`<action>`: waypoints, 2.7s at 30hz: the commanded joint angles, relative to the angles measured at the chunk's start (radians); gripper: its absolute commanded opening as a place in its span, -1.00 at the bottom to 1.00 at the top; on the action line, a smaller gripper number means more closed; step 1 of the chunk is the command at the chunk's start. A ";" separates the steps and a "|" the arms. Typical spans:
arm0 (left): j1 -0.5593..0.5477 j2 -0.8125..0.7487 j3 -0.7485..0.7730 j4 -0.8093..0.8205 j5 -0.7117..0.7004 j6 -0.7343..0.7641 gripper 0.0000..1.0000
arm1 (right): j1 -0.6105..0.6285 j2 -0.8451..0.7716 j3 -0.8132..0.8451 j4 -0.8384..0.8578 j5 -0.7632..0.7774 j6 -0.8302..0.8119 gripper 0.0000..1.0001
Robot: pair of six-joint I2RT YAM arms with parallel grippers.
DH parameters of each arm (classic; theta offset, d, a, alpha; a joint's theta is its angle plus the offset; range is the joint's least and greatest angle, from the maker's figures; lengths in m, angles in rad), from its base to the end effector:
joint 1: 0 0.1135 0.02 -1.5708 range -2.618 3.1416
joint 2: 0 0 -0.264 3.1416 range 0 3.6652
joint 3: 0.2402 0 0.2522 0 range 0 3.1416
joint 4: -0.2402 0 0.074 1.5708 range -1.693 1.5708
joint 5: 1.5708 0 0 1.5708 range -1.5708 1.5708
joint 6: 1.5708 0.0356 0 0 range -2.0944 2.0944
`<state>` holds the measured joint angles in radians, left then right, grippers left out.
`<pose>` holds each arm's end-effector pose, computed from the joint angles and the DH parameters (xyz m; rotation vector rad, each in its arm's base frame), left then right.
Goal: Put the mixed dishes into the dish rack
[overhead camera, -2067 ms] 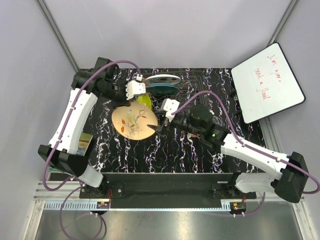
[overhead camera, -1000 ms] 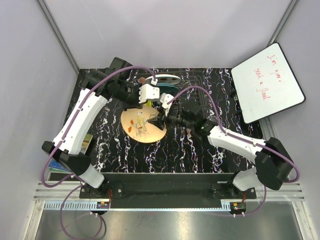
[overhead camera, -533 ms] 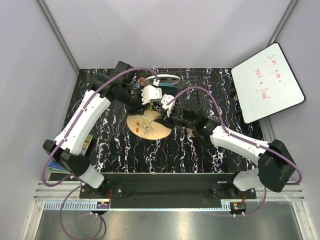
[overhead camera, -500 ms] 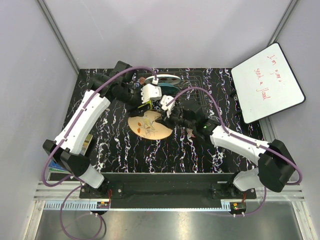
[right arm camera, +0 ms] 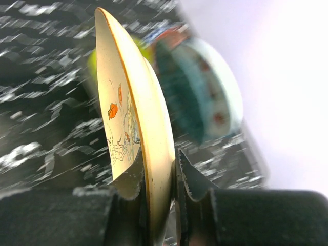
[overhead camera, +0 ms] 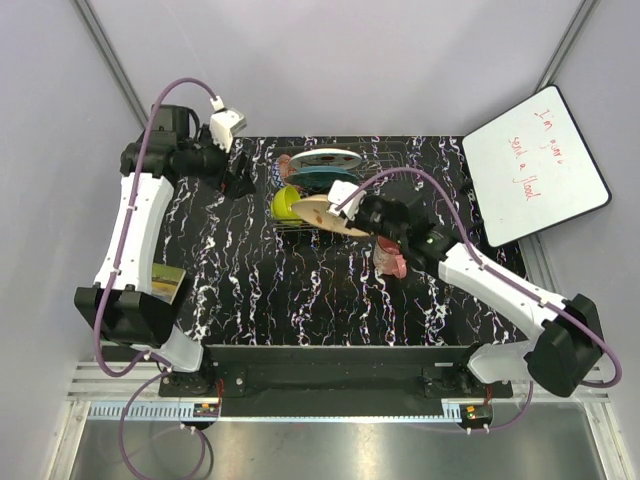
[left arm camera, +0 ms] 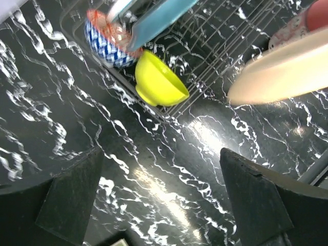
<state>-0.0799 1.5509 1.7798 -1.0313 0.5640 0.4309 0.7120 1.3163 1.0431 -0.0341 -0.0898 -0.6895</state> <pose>0.3095 -0.0439 0.4166 0.8246 2.1134 -0.4837 0.2325 0.2049 0.3276 -1.2574 1.3949 0.0998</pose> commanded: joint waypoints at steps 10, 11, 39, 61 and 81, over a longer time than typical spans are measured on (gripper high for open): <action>0.003 0.127 -0.235 0.149 0.056 -0.181 0.98 | -0.032 0.084 0.202 0.276 0.084 -0.326 -1.00; 0.003 0.138 -0.237 0.160 0.057 -0.182 0.98 | -0.034 0.112 0.204 0.284 0.084 -0.331 -1.00; 0.003 0.229 -0.252 0.237 0.056 -0.143 0.77 | -0.046 0.397 0.285 0.304 0.038 -0.298 -1.00; 0.005 0.218 -0.227 0.229 0.050 -0.135 0.71 | -0.037 0.252 0.193 0.379 0.145 -0.254 0.61; 0.000 0.204 -0.149 0.157 0.023 -0.109 0.72 | -0.063 -0.118 0.011 -0.171 0.400 0.422 0.39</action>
<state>-0.0769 1.7660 1.6054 -0.8749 0.5896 0.3149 0.6540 1.2629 1.0588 -0.0071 0.3202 -0.5098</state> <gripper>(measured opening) 0.857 0.806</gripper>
